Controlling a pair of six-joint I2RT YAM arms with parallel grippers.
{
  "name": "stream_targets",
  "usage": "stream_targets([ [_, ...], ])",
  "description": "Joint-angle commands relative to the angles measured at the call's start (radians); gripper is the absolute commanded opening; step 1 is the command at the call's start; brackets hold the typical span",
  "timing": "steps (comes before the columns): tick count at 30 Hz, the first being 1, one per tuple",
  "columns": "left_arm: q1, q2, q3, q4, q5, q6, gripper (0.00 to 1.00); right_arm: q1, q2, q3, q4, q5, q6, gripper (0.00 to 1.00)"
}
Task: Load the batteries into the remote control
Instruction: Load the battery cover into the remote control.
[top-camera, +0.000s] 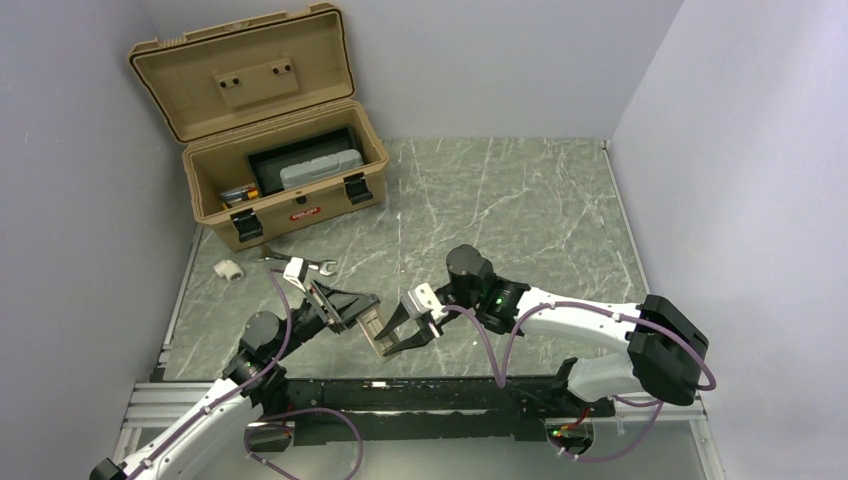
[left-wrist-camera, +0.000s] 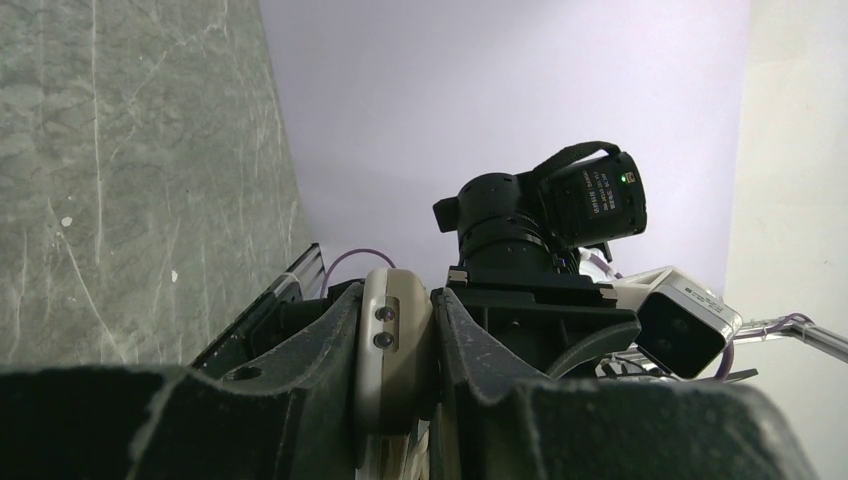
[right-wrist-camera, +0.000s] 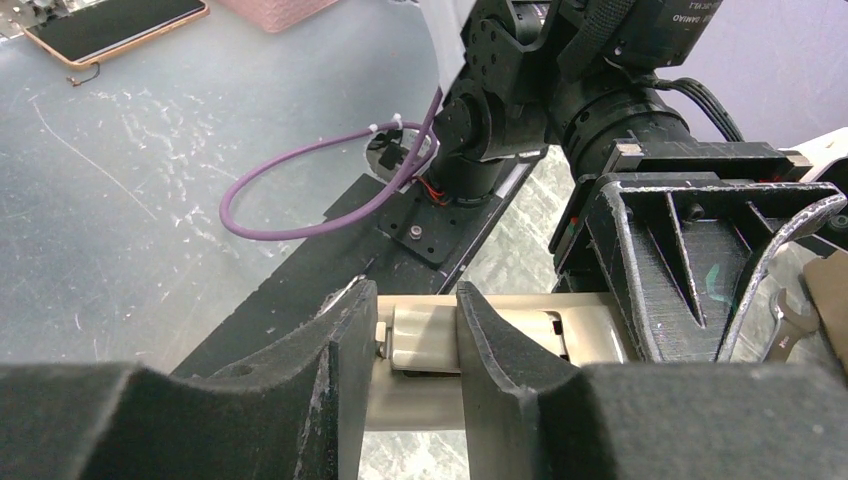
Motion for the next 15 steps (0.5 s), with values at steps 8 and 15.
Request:
stream_targets([
  [8,0.001,-0.014,0.016,0.133,0.038,-0.034,0.0,-0.012,0.024,0.01,0.055,0.033,-0.004,0.36],
  [15,0.001,-0.006,0.02,0.136,0.052,-0.027,0.0,-0.022,0.033,0.023,0.061,0.036,-0.003,0.35],
])
